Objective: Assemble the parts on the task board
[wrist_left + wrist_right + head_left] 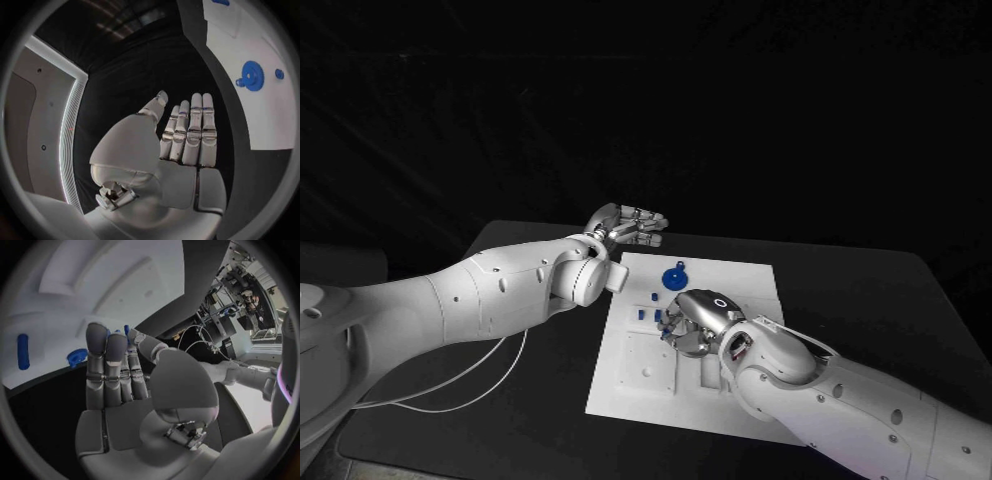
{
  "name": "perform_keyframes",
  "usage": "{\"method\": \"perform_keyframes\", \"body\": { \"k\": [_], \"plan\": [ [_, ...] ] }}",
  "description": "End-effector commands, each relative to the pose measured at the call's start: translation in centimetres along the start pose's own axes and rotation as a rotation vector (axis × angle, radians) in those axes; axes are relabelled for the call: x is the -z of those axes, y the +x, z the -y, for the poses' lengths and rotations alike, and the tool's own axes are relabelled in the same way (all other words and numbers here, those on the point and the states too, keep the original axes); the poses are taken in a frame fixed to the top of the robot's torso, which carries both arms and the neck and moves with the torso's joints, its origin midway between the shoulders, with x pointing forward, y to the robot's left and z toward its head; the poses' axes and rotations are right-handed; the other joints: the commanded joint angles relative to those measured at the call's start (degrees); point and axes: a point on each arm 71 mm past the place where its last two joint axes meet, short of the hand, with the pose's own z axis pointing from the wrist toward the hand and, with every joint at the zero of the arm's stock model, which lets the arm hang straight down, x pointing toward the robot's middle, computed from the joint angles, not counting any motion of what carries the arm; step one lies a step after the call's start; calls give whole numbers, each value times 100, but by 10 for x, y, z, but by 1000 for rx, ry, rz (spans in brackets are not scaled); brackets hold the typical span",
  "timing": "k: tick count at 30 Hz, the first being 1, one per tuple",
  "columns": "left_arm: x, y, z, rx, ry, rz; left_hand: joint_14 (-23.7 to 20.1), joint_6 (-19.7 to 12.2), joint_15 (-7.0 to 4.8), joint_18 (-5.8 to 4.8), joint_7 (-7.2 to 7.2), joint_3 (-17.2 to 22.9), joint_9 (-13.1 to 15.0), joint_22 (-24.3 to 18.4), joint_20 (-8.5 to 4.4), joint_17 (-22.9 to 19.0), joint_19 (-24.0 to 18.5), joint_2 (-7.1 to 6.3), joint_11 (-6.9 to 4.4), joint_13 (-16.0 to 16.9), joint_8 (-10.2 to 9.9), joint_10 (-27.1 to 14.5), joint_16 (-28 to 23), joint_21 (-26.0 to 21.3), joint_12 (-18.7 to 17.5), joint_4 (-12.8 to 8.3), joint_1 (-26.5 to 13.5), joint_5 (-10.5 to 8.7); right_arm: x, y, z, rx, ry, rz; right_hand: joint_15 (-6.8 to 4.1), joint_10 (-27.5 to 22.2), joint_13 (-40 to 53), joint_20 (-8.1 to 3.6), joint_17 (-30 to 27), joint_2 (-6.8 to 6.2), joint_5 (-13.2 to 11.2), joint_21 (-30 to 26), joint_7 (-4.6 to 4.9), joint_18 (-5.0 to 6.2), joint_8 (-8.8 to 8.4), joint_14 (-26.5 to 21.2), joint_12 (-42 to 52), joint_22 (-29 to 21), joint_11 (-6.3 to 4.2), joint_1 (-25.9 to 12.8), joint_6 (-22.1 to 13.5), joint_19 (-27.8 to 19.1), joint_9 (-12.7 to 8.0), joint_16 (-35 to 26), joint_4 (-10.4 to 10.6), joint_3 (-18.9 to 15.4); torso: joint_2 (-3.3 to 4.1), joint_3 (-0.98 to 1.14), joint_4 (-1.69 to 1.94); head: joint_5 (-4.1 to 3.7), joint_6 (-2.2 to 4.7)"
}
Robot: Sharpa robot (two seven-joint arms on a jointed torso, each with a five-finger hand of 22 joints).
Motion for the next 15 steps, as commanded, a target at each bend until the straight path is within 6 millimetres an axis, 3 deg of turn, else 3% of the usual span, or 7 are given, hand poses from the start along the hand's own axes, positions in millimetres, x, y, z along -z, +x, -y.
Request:
{"method": "perform_keyframes", "body": {
  "k": [1,15],
  "plan": [
    [-1,5,3,1,12,-30,-23,-30,-1,-16,-16,-28,7,-5,32,6,5,52,-3,4,16,-32,-14,39,-2,-2,19,-11,0,8,-2,56,-11,-38,-22,35,10,3,-11,46,23,-20,7,147,18,-4,30,13,-4,13,11,-44,6,-20,-36,5,-2,-3,-1,16,-12],
    [0,8,3,6,11,-45,-23,-30,-1,-16,-16,-28,7,-5,32,6,5,52,-3,4,16,-32,-14,39,-2,-2,19,-11,4,25,-4,91,-5,-70,-23,41,10,-1,-13,55,-12,-196,2,148,21,12,31,176,-3,8,19,17,7,-38,-61,26,3,-9,-2,120,-101]
  ]
}}
